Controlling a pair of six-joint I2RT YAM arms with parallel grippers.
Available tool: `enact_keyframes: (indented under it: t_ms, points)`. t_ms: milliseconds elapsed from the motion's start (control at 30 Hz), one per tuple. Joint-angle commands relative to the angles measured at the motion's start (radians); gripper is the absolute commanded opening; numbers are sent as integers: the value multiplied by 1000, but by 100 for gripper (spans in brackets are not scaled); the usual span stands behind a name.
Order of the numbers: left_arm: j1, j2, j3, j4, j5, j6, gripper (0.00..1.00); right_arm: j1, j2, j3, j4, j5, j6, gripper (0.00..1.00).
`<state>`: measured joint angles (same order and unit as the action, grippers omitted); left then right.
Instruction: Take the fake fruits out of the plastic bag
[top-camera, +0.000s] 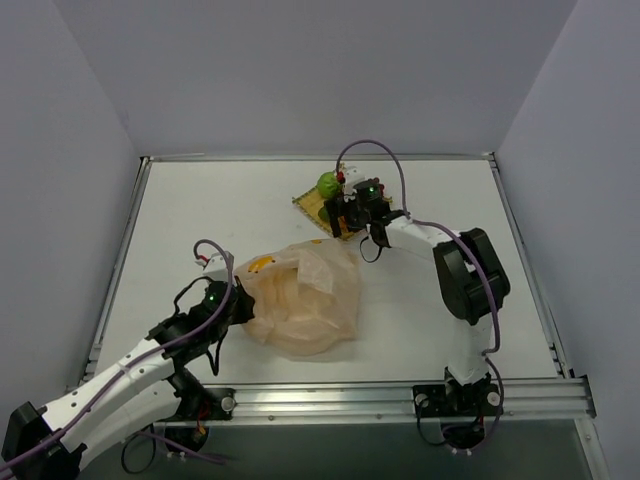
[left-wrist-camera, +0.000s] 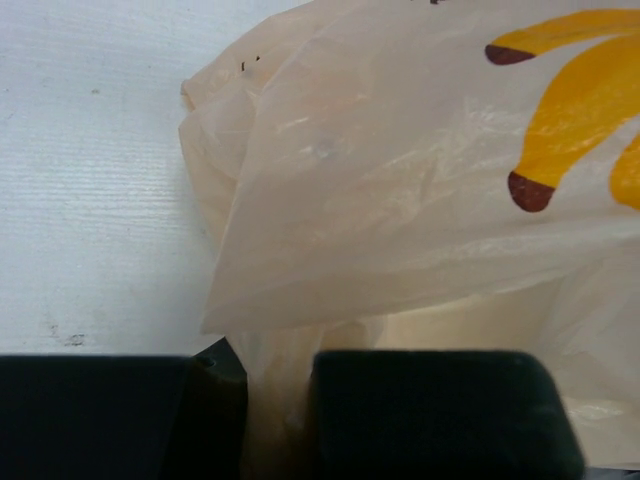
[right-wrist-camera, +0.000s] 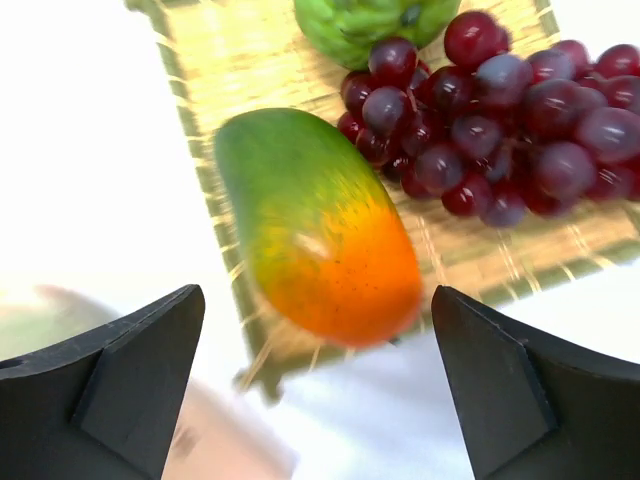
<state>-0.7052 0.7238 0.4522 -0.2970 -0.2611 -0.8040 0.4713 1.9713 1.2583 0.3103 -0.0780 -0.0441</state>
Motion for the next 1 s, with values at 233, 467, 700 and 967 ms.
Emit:
enact_keyframes:
  t_ms: [233, 467, 700, 967]
  points:
    - [0, -27, 17, 120, 66, 2, 2, 72, -617, -201, -48, 237, 196, 97]
    - [-13, 72, 9, 277, 129, -15, 2, 346, -934, -371, 16, 258, 418, 6]
    - [-27, 176, 36, 443, 203, -47, 2, 802, -800, -381, 92, 457, 443, 2]
    - [-31, 108, -9, 440, 201, -83, 2, 721, -579, -444, 160, 558, 546, 0]
